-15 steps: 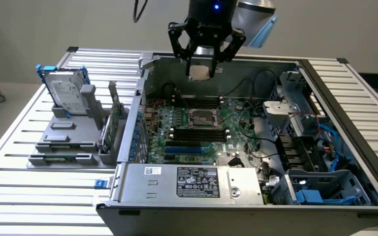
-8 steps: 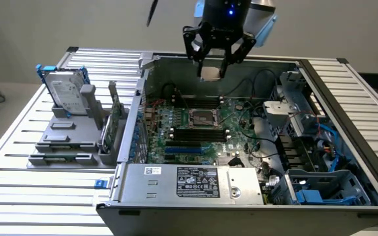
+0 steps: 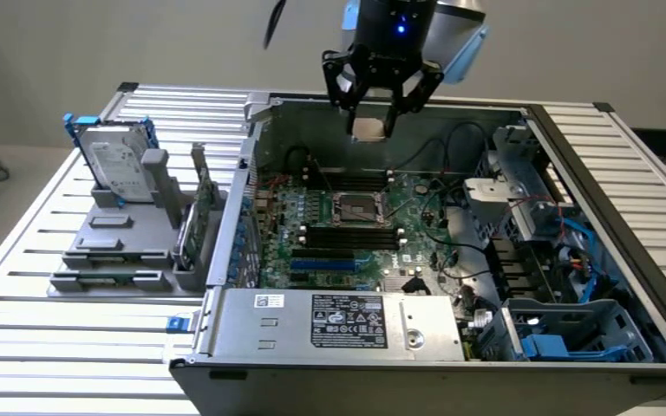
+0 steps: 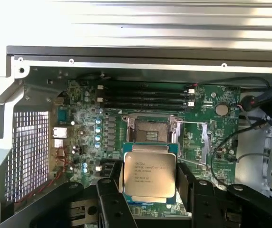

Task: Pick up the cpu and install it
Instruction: 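Pick up the cpu and move it towards the insertion slot, then place the cpu into insertion slot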

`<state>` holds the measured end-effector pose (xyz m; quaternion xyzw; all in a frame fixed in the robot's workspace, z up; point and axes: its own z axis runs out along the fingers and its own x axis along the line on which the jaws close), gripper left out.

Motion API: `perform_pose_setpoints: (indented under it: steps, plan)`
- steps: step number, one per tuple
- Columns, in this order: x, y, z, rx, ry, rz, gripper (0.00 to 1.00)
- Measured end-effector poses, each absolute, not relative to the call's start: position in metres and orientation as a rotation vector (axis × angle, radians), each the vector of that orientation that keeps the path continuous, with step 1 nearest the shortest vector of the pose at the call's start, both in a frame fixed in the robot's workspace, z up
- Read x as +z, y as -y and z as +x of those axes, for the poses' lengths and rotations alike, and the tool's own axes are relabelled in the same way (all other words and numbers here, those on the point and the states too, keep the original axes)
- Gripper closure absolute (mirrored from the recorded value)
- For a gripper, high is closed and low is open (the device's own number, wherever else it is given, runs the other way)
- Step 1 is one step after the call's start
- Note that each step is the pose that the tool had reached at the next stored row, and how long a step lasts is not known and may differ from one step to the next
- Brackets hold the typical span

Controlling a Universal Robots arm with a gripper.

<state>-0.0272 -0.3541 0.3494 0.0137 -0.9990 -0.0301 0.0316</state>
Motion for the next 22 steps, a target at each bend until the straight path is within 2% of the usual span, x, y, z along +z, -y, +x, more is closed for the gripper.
perform_pose_setpoints:
  steps: [22]
  plan:
    - [0.3463, 0.3533, -0.0271, -0.091, 3.068, 0.04, 0.45]
